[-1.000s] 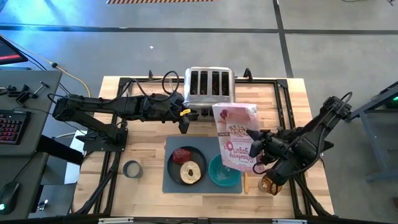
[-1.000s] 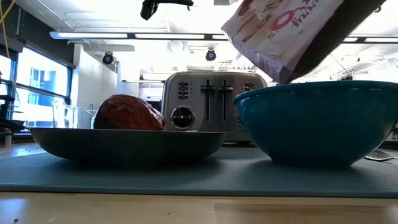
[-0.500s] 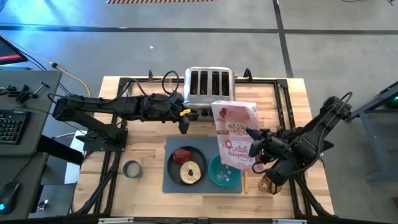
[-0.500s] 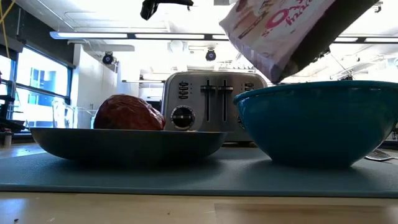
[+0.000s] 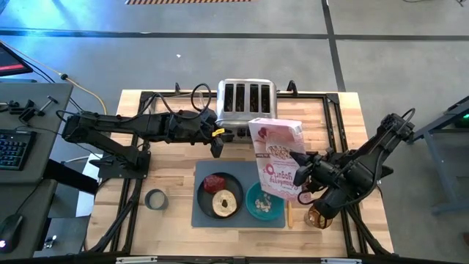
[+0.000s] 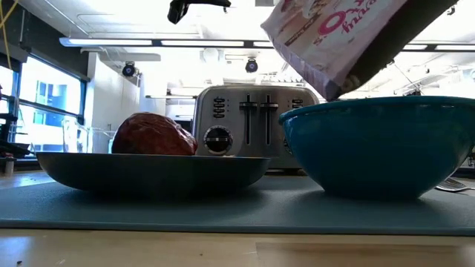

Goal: Arrange a breakfast setting
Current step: Pour the cereal from the pink cereal box into the blue bowl

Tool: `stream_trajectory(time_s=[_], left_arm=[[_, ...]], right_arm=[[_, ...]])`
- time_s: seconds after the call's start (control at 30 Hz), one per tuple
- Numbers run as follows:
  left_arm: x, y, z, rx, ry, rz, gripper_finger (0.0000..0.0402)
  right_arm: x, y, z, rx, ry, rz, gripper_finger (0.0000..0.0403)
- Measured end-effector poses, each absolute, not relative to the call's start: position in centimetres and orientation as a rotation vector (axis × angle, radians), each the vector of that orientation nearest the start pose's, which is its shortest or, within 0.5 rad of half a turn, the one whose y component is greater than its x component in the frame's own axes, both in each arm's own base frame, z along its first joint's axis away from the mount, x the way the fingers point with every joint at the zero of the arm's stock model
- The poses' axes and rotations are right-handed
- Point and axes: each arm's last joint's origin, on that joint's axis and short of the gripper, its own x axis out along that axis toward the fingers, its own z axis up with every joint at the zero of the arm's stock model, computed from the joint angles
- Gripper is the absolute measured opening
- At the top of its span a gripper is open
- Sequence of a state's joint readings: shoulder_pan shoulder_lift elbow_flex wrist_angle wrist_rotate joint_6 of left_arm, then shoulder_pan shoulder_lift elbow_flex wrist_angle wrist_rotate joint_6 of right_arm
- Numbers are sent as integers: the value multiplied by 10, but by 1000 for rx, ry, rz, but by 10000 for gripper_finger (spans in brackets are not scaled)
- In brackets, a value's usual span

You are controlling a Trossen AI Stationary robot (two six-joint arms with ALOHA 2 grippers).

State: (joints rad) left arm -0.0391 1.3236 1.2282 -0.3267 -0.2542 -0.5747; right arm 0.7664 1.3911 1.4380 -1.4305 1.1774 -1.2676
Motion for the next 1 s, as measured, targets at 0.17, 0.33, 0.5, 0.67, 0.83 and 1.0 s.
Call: stream_trajectory(time_s=[0.17, 0.33, 0.5, 0.67, 0.83, 1.0], left_arm=[[292, -4, 357, -502, 345, 325, 90], [292, -4, 357, -501, 345, 325, 90], [293, -4, 357, -500, 345, 324, 90], [292, -4, 357, -500, 345, 325, 90], [292, -4, 355, -497, 364, 330, 90], [291, -4, 354, -496, 370, 331, 90]], right_arm=[[184, 140, 357, -2336, 1015, 248, 0], [185, 141, 358, -2367, 1017, 225, 0], [188, 143, 359, -2342, 991, 207, 0], [189, 145, 359, -2342, 978, 232, 0], [190, 143, 359, -2333, 989, 194, 0], [189, 143, 359, -2321, 986, 211, 0]])
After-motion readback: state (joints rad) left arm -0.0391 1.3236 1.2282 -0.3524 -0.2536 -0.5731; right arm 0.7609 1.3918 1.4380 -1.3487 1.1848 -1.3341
